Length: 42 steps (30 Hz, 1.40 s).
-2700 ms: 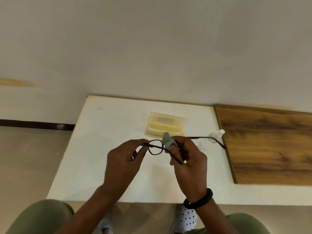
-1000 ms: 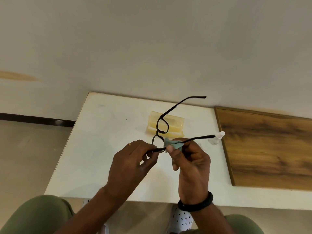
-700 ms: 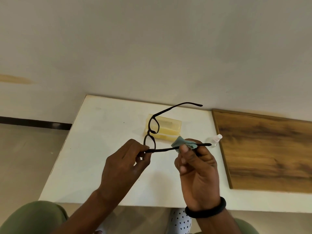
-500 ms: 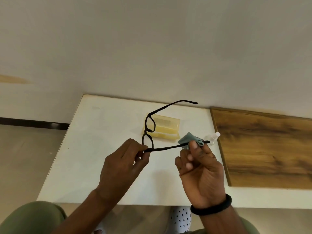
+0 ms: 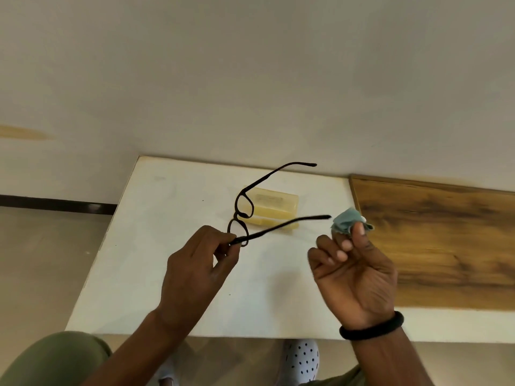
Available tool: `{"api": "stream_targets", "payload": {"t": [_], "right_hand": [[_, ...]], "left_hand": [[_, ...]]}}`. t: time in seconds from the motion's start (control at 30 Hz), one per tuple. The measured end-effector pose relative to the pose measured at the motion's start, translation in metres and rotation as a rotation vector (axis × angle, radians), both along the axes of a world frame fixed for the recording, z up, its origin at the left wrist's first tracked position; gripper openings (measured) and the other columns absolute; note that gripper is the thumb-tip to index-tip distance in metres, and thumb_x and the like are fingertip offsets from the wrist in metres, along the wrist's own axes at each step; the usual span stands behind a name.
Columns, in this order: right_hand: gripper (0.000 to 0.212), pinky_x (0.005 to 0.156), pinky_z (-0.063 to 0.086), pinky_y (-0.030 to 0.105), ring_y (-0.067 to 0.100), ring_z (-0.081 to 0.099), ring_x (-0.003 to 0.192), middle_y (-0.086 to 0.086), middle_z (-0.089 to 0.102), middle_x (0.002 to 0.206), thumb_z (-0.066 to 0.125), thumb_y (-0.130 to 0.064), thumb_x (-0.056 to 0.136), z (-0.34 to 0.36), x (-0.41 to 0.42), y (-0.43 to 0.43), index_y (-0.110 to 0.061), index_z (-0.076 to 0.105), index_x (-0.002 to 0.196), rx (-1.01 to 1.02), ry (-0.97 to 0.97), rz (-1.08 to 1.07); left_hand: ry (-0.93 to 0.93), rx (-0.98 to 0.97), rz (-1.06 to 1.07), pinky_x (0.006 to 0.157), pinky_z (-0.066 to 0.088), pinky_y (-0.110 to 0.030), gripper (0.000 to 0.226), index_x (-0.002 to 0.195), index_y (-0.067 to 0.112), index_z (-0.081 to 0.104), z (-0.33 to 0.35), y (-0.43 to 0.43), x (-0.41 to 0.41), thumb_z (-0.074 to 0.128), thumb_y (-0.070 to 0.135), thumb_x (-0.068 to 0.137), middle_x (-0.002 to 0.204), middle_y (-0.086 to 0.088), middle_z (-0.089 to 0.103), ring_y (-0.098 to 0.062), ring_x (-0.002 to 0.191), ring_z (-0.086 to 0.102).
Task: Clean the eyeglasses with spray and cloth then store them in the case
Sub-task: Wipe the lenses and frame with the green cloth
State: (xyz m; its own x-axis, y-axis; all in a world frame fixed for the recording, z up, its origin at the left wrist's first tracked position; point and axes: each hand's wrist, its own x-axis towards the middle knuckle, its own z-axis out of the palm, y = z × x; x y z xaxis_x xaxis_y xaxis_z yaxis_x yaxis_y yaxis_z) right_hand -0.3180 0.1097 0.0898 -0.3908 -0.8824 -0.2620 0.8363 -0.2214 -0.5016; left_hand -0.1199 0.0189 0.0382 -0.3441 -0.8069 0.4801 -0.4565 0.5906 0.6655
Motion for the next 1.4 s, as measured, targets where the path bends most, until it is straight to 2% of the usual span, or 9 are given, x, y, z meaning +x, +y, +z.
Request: {"api": "stream_targets", "payload": {"t": [0.27,0.4,0.5,0.67,0.8,0.93,1.07,1.2,1.4], "right_hand": [[0.047,0.057,0.046,0.028,0.020,0.057,0.067,0.012,0.067,0.086,0.087,-0.034,0.067,-0.018,0.020,-0.002,-0.007,0.069,0.100,0.086,0.527,0.190],[0.026,0.059,0.043,0.033,0.027,0.057,0.067,0.019,0.071,0.089,0.066,-0.024,0.087,-0.022,0.041,-0.006,-0.009,0.072,0.108,0.139,0.783,0.268],[0.026,0.057,0.043,0.029,0.025,0.057,0.066,0.016,0.073,0.092,0.056,-0.018,0.092,-0.025,0.050,-0.009,-0.010,0.073,0.111,0.152,0.845,0.267],[0.023,0.055,0.043,0.020,0.015,0.053,0.057,0.003,0.073,0.078,0.067,-0.021,0.084,-0.029,0.058,-0.010,-0.015,0.076,0.105,0.208,0.962,0.159],[0.023,0.054,0.042,0.017,0.013,0.051,0.057,0.007,0.073,0.077,0.069,-0.014,0.080,-0.032,0.066,-0.008,-0.012,0.077,0.101,0.238,0.921,0.065],[0.020,0.055,0.044,0.019,0.010,0.056,0.059,0.008,0.074,0.078,0.070,-0.010,0.077,-0.033,0.072,-0.005,-0.006,0.076,0.096,0.230,0.913,-0.033],[0.015,0.055,0.044,0.020,0.011,0.056,0.060,0.008,0.073,0.078,0.070,-0.011,0.079,-0.026,0.067,-0.002,-0.003,0.072,0.091,0.204,0.948,-0.059],[0.015,0.053,0.042,0.018,0.010,0.052,0.056,0.001,0.069,0.072,0.069,-0.014,0.080,-0.012,0.055,0.004,-0.004,0.073,0.091,0.174,0.961,0.012],[0.025,0.052,0.039,0.015,0.009,0.047,0.054,0.000,0.066,0.070,0.072,-0.021,0.076,0.001,0.050,0.031,0.002,0.069,0.087,0.083,0.960,0.268]], "left_hand": [[0.131,0.165,0.076,0.058,0.049,-0.022,0.010,0.091,0.014,0.069,0.015,-0.003,0.003,0.071,0.021,0.084,0.076,0.008,0.067,-0.005,0.074,0.063],[0.104,0.166,0.056,0.058,0.049,-0.022,0.013,0.093,0.015,0.070,0.012,-0.001,0.002,0.071,0.024,0.083,0.077,0.010,0.066,-0.002,0.077,0.062],[0.087,0.140,0.038,0.059,0.049,-0.021,0.014,0.093,0.016,0.071,0.011,0.004,-0.001,0.069,0.027,0.084,0.077,0.011,0.067,0.000,0.076,0.062],[0.047,0.013,-0.029,0.055,0.047,-0.019,0.018,0.090,0.013,0.070,0.003,0.011,-0.004,0.066,0.031,0.087,0.076,0.008,0.065,-0.003,0.069,0.060],[-0.072,-0.114,-0.057,0.052,0.042,-0.016,0.024,0.084,0.013,0.068,-0.001,0.016,-0.007,0.061,0.034,0.091,0.072,0.006,0.060,-0.007,0.061,0.054],[-0.117,-0.231,-0.082,0.043,0.046,-0.030,0.021,0.083,0.013,0.065,-0.001,0.022,-0.008,0.059,0.029,0.095,0.071,0.002,0.058,-0.014,0.054,0.054],[-0.099,-0.256,-0.152,0.049,0.050,-0.033,0.010,0.097,0.015,0.065,0.001,0.027,-0.009,0.061,0.024,0.097,0.078,0.001,0.062,-0.015,0.062,0.058],[-0.006,-0.040,-0.212,0.059,0.049,-0.018,0.017,0.105,0.023,0.067,0.012,0.027,-0.003,0.062,0.036,0.095,0.092,0.012,0.063,-0.008,0.071,0.060],[0.255,0.430,0.127,0.065,0.046,-0.009,0.026,0.117,0.038,0.058,0.032,0.016,0.021,0.059,0.045,0.092,0.098,0.017,0.060,-0.002,0.088,0.059]]}}
